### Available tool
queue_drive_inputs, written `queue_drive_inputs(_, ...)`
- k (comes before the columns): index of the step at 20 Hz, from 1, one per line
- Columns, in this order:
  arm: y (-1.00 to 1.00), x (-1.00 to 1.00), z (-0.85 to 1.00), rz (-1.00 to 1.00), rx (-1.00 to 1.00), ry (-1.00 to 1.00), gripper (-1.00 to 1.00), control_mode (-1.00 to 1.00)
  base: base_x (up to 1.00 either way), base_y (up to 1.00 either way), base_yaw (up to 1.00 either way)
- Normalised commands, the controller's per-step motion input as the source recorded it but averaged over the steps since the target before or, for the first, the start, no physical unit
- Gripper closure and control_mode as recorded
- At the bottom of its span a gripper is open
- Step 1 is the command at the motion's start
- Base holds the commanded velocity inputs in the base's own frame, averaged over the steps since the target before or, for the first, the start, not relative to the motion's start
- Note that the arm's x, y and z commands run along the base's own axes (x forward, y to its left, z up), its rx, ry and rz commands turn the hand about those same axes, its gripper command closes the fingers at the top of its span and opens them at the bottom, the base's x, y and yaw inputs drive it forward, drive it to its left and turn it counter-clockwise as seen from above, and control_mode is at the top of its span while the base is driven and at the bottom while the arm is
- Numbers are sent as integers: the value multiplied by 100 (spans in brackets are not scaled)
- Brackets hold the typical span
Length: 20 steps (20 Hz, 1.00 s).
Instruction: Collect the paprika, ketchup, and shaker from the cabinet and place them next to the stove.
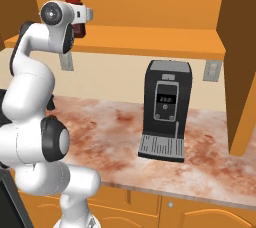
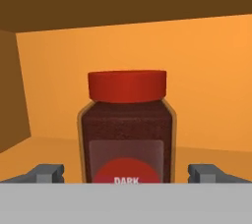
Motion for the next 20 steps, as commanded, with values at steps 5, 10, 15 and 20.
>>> queue_drive_inputs(5, 0, 4, 0, 0, 0, 0, -100, -100, 0, 0, 0)
queue_drive_inputs(10, 0, 8, 0, 0, 0, 0, -100, -100, 0, 0, 0)
queue_drive_inputs(15, 0, 7, 0, 0, 0, 0, -100, -100, 0, 0, 0)
queue_drive_inputs(20, 0, 1, -1, 0, 0, 0, -100, -100, 0, 0, 0)
